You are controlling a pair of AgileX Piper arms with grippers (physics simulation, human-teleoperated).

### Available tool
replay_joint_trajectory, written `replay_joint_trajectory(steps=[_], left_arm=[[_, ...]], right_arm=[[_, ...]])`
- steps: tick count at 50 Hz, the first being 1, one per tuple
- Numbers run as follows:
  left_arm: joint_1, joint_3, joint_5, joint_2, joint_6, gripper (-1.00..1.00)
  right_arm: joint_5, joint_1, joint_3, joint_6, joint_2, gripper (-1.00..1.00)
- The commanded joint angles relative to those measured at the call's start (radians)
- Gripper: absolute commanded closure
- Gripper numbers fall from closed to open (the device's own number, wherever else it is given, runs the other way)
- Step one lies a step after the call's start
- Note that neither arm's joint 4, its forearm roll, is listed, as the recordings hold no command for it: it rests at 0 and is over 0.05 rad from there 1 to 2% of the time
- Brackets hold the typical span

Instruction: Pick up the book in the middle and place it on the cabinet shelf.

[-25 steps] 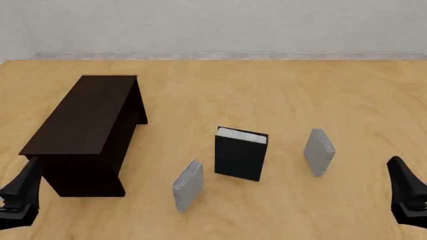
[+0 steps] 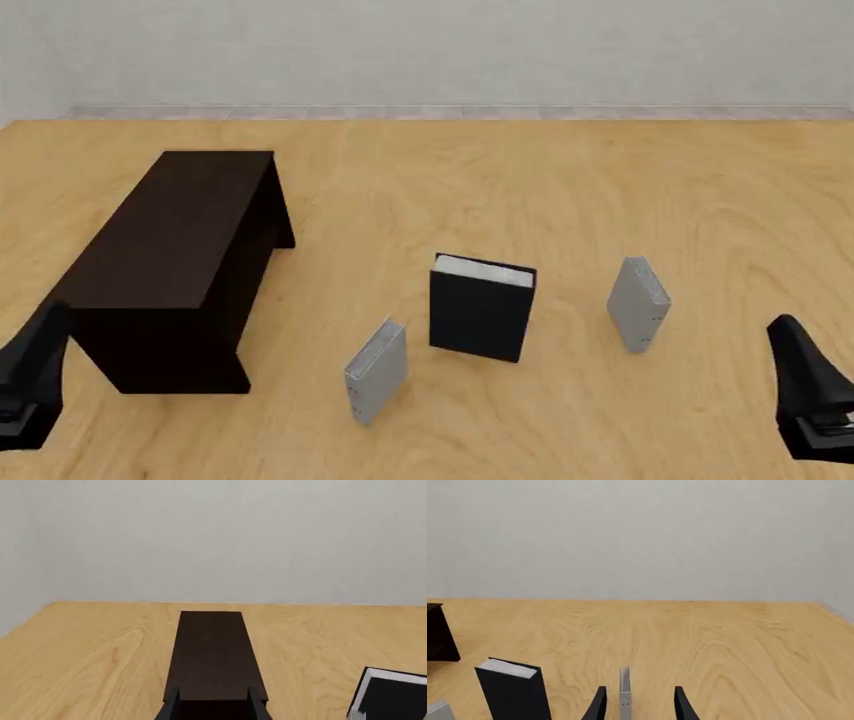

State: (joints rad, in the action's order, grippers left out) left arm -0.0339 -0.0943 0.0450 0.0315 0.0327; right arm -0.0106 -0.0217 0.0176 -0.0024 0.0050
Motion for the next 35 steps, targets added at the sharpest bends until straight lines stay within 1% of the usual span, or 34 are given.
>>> replay_joint_trajectory(steps=[1,4,5,7,8,12,13,15,16,17,19,20,22,24,25,26,27,28,29,30,32,33,34,35], left_arm=[[-0.029,-0.087,0.022,0.034,0.0,-1.0],[-0.054,-0.128,0.06,0.048,0.016,-1.0],[-0.08,-0.148,0.082,0.056,0.019,-1.0],[-0.08,-0.149,0.082,0.056,0.019,-1.0],[-0.125,-0.185,0.111,0.074,0.006,-1.0],[-0.157,-0.221,0.131,0.099,-0.001,-1.0],[-0.172,-0.231,0.131,0.11,-0.013,-1.0],[-0.204,-0.243,0.123,0.141,-0.063,-1.0],[-0.225,-0.247,0.109,0.16,-0.101,-1.0],[-0.242,-0.255,0.094,0.186,-0.117,-1.0],[-0.242,-0.255,0.094,0.186,-0.117,-1.0],[-0.27,-0.31,0.079,0.258,-0.09,-1.0],[-0.288,-0.329,0.052,0.306,-0.096,-1.0],[-0.327,-0.343,0.026,0.369,-0.1,-1.0],[-0.327,-0.343,0.026,0.37,-0.1,-1.0],[-0.365,-0.354,0.02,0.418,-0.091,-1.0],[-0.384,-0.364,0.017,0.443,-0.099,-1.0],[-0.44,-0.377,0.003,0.498,-0.13,-1.0],[-0.466,-0.387,-0.001,0.525,-0.15,-1.0],[-0.495,-0.406,-0.012,0.568,-0.191,-1.0],[-0.507,-0.438,-0.019,0.621,-0.203,-1.0],[-0.525,-0.47,-0.01,0.654,-0.209,-1.0],[-0.54,-0.481,-0.009,0.667,-0.219,-1.0],[-0.569,-0.505,0.001,0.694,-0.239,-1.0]], right_arm=[[-0.014,-0.013,-0.007,-0.002,-0.005,-1.0],[-0.02,-0.014,-0.013,-0.001,-0.005,-1.0],[-0.019,-0.016,-0.012,-0.008,-0.005,-1.0],[-0.019,-0.016,-0.012,-0.008,-0.005,-1.0],[-0.014,-0.014,-0.008,-0.007,-0.005,-1.0],[-0.013,-0.011,-0.007,-0.006,-0.005,-1.0],[-0.01,-0.011,-0.005,-0.006,-0.005,-1.0],[-0.012,-0.014,-0.005,-0.004,-0.005,-1.0],[-0.013,-0.018,-0.005,-0.005,-0.005,-1.0],[-0.014,-0.021,-0.007,-0.008,-0.005,-1.0],[-0.014,-0.021,-0.007,-0.008,-0.005,-1.0],[-0.011,-0.024,-0.008,-0.008,-0.005,-1.0],[-0.012,-0.02,-0.009,-0.007,-0.005,-1.0],[-0.009,-0.015,-0.007,-0.001,-0.005,-1.0],[-0.009,-0.015,-0.007,-0.001,-0.005,-1.0],[-0.007,-0.013,-0.004,-0.001,-0.005,-1.0],[-0.008,-0.014,-0.004,-0.001,-0.005,-1.0],[-0.01,-0.02,-0.005,-0.012,-0.005,-1.0],[-0.011,-0.022,-0.007,-0.018,-0.005,-1.0],[-0.013,-0.023,-0.008,-0.015,-0.005,-1.0],[-0.013,-0.023,-0.009,-0.01,-0.005,-1.0],[-0.013,-0.024,-0.01,-0.01,-0.005,-1.0],[-0.014,-0.023,-0.01,-0.008,-0.005,-1.0],[-0.014,-0.021,-0.01,-0.005,-0.005,-1.0]])
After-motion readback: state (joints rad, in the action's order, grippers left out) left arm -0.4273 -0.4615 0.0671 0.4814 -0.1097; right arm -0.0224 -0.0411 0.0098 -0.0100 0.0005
